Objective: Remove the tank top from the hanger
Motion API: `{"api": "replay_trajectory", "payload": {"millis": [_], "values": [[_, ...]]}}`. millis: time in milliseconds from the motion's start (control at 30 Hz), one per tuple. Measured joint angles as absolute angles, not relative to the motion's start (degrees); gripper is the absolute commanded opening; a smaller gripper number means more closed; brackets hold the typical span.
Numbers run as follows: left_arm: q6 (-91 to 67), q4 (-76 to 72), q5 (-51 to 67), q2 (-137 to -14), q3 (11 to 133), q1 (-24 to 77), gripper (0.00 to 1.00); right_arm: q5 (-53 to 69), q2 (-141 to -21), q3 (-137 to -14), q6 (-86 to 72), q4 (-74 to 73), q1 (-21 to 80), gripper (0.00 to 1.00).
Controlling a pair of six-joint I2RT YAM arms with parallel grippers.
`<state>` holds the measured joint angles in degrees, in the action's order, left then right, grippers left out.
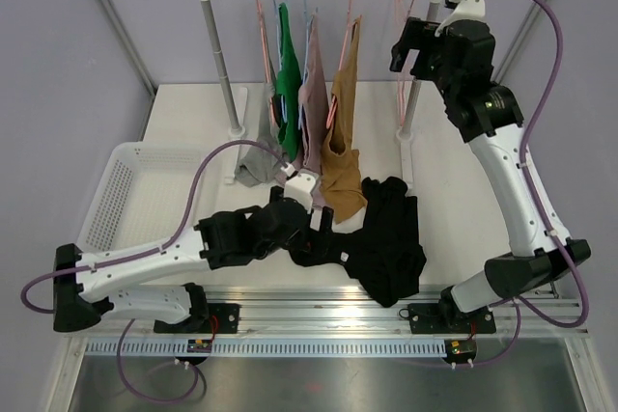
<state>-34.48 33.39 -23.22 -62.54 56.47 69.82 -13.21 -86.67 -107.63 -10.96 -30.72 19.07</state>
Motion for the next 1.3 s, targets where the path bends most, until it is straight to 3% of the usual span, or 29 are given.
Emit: {"api": "replay_trajectory", "payload": {"millis": [167, 500, 800, 833, 933, 967, 1000, 1300], "values": [[-34.39, 28.36, -24.58, -71.66, 60.18, 73.87, 0.99, -13.74, -77.17, -106.61, -11.14, -34.72, 19.07, 0.99], [-33.85, 19.97, -24.84, -97.93, 71.90, 76.97, 0.99, -11.22, -44.23, -93.69, -15.07, -40.82, 19.07, 1.00], [-34.65, 17.67, -21.80, -117.32, 82.17, 76.93, 0.97, -3.49, -38.68, -86.98, -15.70, -47.70, 19.07, 0.99], [-34.92, 17.87, -21.78, -118.50, 82.39, 76.93, 0.92, -3.07, -38.46, -86.56, -15.70, -48.53, 19.07, 1.00], [-35.40, 17.72, -22.44, -119.50, 83.02, 77.01, 0.40, -1.98, -37.26, -86.32, -15.70, -49.91, 19.07, 0.99], [-35.68, 17.63, -22.24, -119.50, 83.11, 77.03, 0.10, -1.83, -36.62, -86.32, -15.68, -49.89, 19.07, 1.00], [-35.92, 17.74, -22.06, -119.55, 83.11, 77.03, 0.00, -1.80, -35.90, -86.32, -15.68, -49.89, 19.07, 0.99], [-35.42, 24.73, -24.58, -110.32, 81.08, 80.20, 0.00, -1.91, -33.39, -86.85, -15.38, -49.82, 19.07, 0.99]]}}
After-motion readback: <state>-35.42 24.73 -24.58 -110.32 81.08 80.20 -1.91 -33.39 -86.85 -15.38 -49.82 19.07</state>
